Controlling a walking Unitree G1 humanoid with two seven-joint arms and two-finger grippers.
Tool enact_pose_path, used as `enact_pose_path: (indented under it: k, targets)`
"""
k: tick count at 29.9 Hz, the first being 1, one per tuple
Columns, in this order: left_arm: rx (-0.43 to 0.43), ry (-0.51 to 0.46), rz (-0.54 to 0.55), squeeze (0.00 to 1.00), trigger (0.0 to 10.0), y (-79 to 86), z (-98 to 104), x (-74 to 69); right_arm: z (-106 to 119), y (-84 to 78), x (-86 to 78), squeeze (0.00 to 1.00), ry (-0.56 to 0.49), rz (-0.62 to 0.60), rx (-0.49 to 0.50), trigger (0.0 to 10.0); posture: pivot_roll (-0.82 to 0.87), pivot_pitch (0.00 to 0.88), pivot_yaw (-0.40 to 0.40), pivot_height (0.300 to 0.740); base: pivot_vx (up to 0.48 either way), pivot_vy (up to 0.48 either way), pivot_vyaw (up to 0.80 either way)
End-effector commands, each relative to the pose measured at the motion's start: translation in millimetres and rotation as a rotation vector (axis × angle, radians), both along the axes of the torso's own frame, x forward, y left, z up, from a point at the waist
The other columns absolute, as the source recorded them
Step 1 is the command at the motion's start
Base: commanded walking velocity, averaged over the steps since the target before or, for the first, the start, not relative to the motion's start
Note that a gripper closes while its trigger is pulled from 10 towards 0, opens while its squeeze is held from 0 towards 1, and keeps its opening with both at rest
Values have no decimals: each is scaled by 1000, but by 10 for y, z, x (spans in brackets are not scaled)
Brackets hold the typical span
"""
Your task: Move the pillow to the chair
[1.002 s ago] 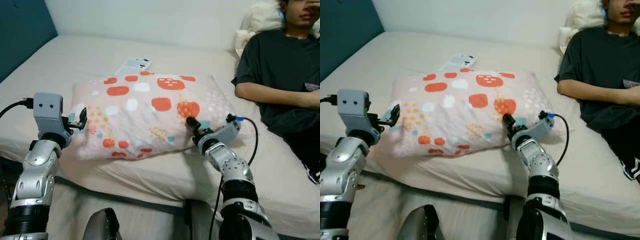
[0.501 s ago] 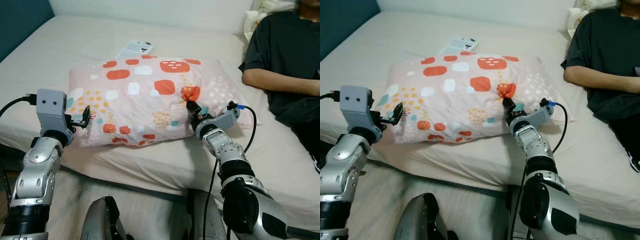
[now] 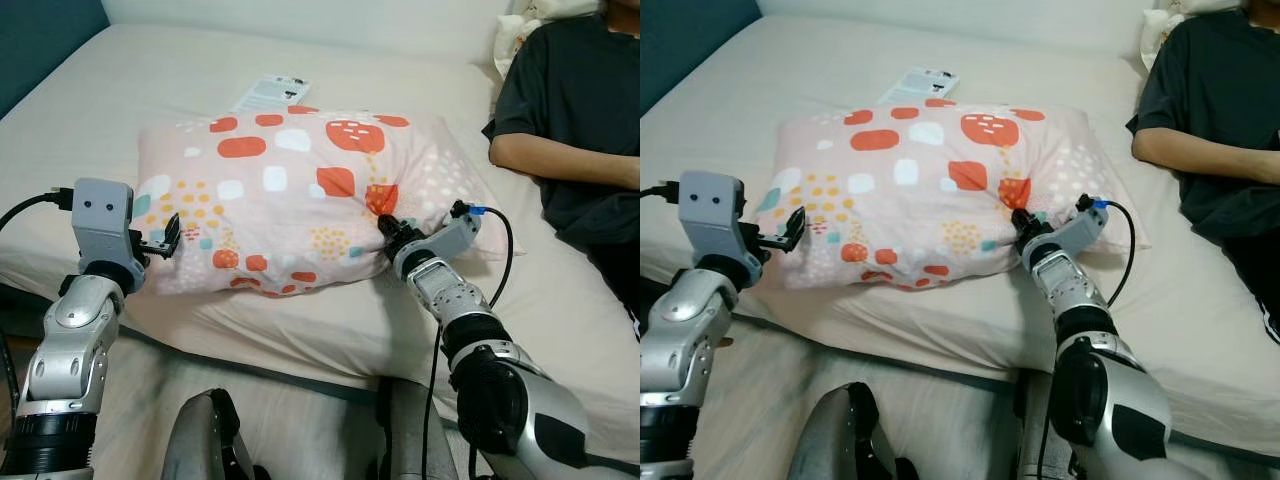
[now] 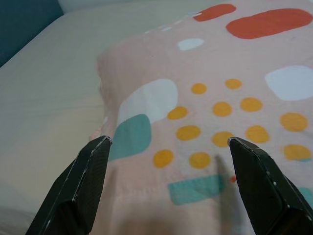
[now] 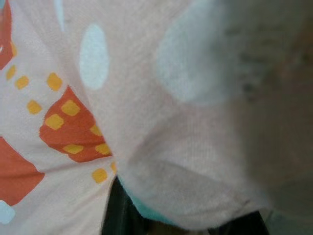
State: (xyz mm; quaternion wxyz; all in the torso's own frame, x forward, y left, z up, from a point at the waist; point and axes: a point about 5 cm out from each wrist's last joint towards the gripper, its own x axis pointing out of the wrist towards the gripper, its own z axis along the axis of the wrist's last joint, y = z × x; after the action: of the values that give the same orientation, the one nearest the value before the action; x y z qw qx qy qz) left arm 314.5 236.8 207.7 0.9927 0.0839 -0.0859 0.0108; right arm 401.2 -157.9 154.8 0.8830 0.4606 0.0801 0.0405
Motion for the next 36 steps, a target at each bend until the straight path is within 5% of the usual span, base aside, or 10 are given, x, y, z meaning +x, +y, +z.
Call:
enact_pose_path:
  k: [1, 13, 15, 21, 24, 36]
  targets:
    - [-6, 37, 6, 0, 10000, -11, -87, 13, -34, -8, -6, 0, 14, 0, -22, 0, -8, 286, 27, 465, 0, 0, 0]
    - [-112, 50, 2, 0, 10000, -127, -152, 120, 84, -114, 17, 0, -35, 85, -279, 0, -38, 200, 32, 465, 0, 0, 0]
    - [-151, 61, -1, 0, 10000, -184, -188, 151, 273, -150, 43, 0, -142, 104, -324, 0, -55, 163, 36, 465, 0, 0, 0]
    - [-189, 72, 14, 0, 10000, -230, -230, 182, 565, -207, 30, 0, -291, 124, -326, 0, -66, 137, 38, 470, 0, 0, 0]
    - [-189, 74, 54, 0, 10000, -255, -230, 253, 903, -335, -107, 0, -457, 129, -306, 0, -86, 78, 41, 490, 0, 0, 0]
    - [-213, -14, 103, 0, 10000, -133, 3, 330, 1133, -409, -311, 0, -567, 130, -363, 0, -91, 19, 45, 525, -330, 0, 0]
